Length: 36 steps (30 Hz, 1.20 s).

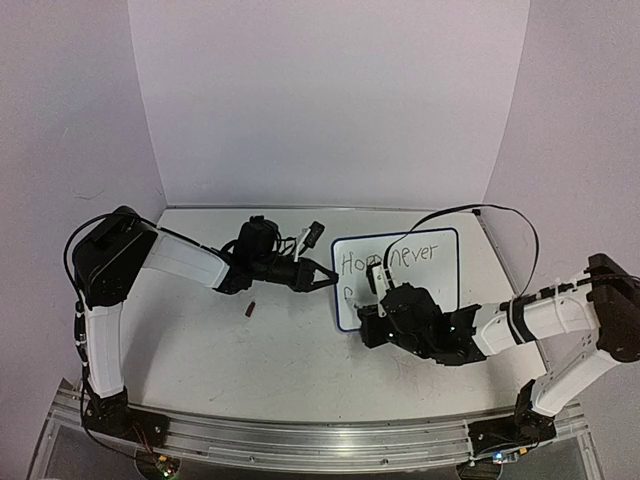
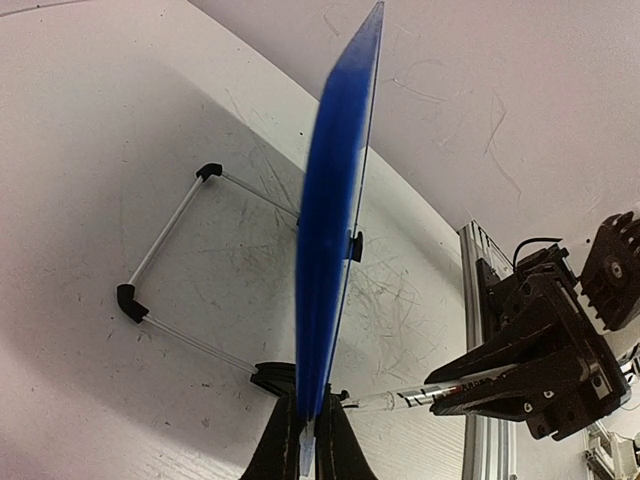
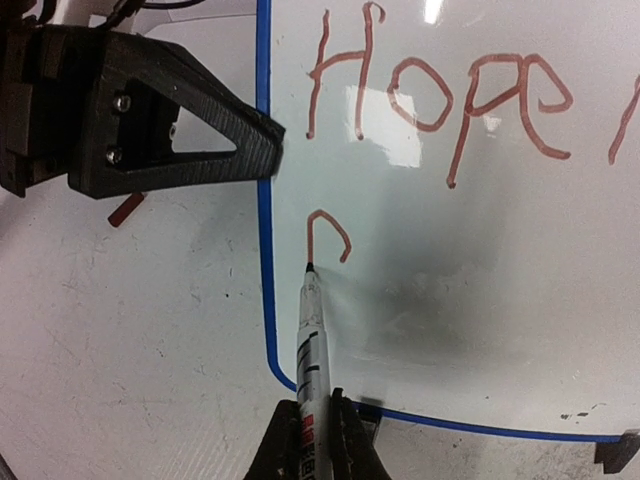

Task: Write a sentence on the whiteboard

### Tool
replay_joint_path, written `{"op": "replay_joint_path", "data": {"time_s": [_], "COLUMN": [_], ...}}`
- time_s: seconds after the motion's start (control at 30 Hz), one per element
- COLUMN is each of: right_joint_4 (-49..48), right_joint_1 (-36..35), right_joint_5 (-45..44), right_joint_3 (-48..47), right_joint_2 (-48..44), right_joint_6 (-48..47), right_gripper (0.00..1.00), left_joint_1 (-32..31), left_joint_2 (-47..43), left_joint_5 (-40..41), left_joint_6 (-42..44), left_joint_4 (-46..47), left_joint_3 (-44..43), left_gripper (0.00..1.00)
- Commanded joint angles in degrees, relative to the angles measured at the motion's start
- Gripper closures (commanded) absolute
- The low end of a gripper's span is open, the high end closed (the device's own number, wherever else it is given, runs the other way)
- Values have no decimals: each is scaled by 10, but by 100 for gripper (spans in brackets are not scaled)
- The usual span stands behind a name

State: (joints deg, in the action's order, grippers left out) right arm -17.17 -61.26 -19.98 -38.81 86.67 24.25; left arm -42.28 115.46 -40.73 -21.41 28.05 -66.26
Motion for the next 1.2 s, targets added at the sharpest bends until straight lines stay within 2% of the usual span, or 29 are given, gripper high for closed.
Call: {"op": "replay_joint_path", "data": {"time_s": [0.0,0.6,1.17], "right_joint_4": [6,1,8], "right_joint_1": [2,3,3], "right_joint_5": [-8,-72,-73], "right_joint_3": [18,-18,-24], "right_joint_2": [-11,-8,-11], "right_joint_6": [17,9,0], "right_gripper": [100,100,100], "left_joint_1": [4,4,4], "left_joint_2": [-17,-19,-20], "left_joint_5": [-3,-3,-1], "left_joint_6": [-2,-3,0], "left_joint_4": [-7,-8,-8], "left_joint_3": [-9,-6,-4], "left_gripper": [100,100,100]}}
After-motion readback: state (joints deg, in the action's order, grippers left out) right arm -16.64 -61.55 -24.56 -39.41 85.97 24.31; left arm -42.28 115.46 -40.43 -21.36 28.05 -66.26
